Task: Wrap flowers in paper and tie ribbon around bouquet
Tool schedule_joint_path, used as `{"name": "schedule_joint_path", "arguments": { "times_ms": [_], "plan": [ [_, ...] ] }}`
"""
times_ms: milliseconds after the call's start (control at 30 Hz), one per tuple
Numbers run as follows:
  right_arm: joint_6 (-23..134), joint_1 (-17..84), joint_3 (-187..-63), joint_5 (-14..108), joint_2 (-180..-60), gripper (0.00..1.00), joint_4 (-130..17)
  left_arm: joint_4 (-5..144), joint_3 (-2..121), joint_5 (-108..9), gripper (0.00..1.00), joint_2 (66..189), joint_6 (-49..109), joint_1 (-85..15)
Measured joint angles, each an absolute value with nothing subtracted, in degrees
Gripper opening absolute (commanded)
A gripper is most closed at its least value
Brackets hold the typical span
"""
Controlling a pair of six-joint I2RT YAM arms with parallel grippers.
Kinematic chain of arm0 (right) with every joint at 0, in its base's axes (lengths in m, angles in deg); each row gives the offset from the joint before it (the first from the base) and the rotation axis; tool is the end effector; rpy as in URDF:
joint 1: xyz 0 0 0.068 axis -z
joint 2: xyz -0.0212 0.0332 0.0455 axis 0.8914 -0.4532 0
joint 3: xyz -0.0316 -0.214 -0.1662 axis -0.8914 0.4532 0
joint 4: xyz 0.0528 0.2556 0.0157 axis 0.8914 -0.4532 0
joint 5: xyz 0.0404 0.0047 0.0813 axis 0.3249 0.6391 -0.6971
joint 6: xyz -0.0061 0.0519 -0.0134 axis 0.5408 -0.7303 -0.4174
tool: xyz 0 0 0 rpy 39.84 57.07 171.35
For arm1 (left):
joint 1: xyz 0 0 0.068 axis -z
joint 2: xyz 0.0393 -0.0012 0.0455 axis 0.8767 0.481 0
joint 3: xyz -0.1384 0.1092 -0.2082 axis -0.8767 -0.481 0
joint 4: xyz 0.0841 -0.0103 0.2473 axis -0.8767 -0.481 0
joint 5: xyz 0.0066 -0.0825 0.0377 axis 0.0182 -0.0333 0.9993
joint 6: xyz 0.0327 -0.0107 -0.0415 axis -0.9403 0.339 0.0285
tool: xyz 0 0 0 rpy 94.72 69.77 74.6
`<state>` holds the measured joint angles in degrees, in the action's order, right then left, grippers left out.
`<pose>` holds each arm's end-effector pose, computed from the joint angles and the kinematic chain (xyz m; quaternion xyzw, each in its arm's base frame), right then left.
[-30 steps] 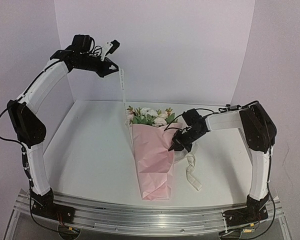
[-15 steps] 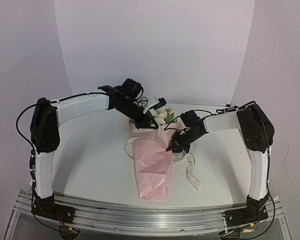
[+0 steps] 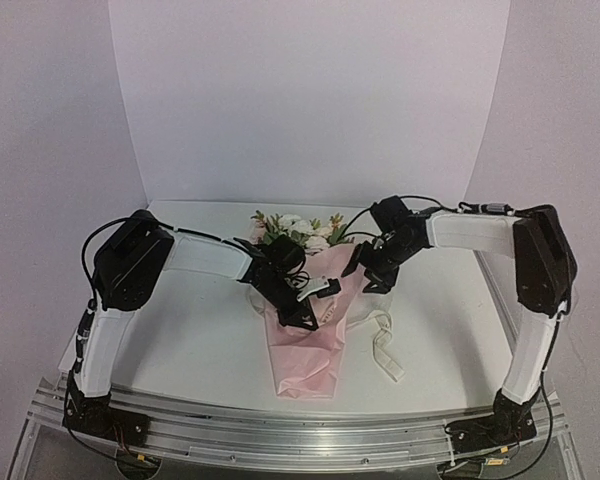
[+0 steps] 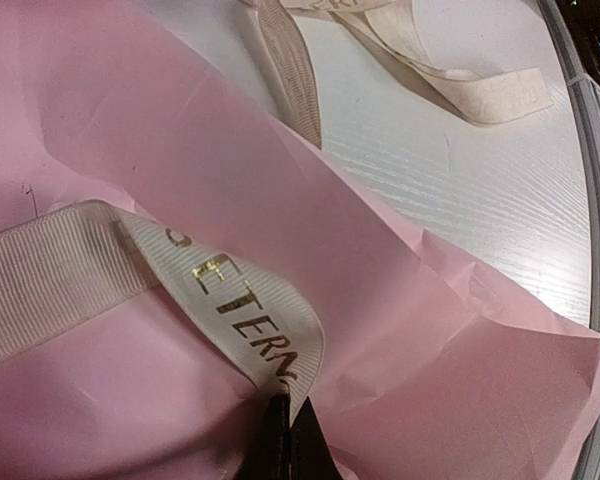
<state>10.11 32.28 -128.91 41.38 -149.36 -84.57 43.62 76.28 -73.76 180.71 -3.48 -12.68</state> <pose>0.3471 0.2160 0.1944 0.1496 0.9467 0.2567 0.1249 0.2896 -0.3570 0.1174 0.5939 0.7236 -0.3150 0.1566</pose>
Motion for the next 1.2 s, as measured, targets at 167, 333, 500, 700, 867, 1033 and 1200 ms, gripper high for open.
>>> {"name": "schedule_joint_path", "arguments": {
  "times_ms": [167,333,500,700,867,1033,1200],
  "plan": [
    [14.6,33.78,-131.53,53.08,-142.12,0.86,-93.18,46.26,74.58,-74.04,0.0,180.15,-3.18,-12.69],
    [17.67,36.03,-132.85,59.86,-145.87,0.85,-98.31,47.08,74.03,-74.13,0.0,179.92,-2.77,-12.71],
    [19.65,36.55,-133.6,61.72,-154.78,0.77,-99.95,47.2,73.98,-74.2,0.0,179.89,-2.33,-12.71],
    [20.49,36.55,-134.05,59.85,-158.98,0.32,-99.34,47.22,73.98,-74.17,0.0,179.83,-2.26,-12.71],
    [20.72,36.9,-133.32,60.09,-158.97,0.0,-98.06,47.2,74.01,-74.11,0.0,179.83,-2.33,-12.71],
    [23.9,41.08,-132.97,62.23,-158.19,0.0,-97.34,47.13,74.01,-73.7,0.0,179.65,-2.6,-12.66],
    [30.54,50.2,-137.78,69.33,-152.76,0.0,-100.61,47.16,74.01,-73.13,0.0,179.57,-3.28,-12.65]
  ]
}}
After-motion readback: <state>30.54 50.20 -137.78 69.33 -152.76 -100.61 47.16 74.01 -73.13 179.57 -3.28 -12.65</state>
